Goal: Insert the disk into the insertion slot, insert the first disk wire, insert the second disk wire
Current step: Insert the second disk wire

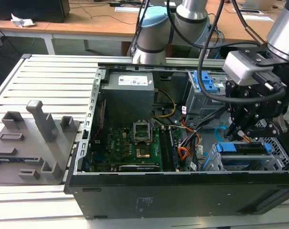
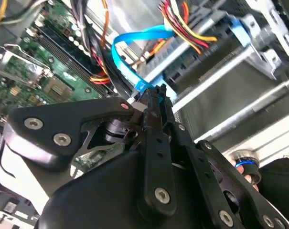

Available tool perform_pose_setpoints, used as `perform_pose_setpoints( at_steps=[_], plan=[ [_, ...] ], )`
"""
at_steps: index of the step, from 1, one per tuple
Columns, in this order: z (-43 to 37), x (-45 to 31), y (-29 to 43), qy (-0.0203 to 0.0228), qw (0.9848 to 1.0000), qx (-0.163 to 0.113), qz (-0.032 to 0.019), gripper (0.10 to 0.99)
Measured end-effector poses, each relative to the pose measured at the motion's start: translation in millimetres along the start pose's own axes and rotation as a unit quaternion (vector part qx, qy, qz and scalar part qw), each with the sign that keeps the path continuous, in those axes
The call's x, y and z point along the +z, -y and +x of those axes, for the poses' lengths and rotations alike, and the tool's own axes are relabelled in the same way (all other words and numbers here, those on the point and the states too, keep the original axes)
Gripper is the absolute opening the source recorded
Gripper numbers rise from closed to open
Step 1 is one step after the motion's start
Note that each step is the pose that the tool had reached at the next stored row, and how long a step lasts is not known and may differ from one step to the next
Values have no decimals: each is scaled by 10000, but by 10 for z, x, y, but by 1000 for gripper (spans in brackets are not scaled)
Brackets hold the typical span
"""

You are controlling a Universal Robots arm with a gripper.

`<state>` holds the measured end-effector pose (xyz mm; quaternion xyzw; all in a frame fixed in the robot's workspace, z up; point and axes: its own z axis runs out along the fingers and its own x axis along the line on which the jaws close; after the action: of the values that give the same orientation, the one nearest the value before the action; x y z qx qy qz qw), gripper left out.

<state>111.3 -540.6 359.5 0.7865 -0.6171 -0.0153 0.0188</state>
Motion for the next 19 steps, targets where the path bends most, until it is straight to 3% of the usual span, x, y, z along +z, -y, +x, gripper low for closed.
perform_pose_setpoints(
  at_steps=[3,6,9,14,19],
  plan=[
    [50,3,19,0,10000,0,-1,165],
    [76,5,128,2,10000,0,-7,165],
    [159,33,115,2,10000,0,-9,165],
    [161,33,115,2,10000,11,-9,165],
    [161,34,114,24,9990,447,-8,165]
  ],
)
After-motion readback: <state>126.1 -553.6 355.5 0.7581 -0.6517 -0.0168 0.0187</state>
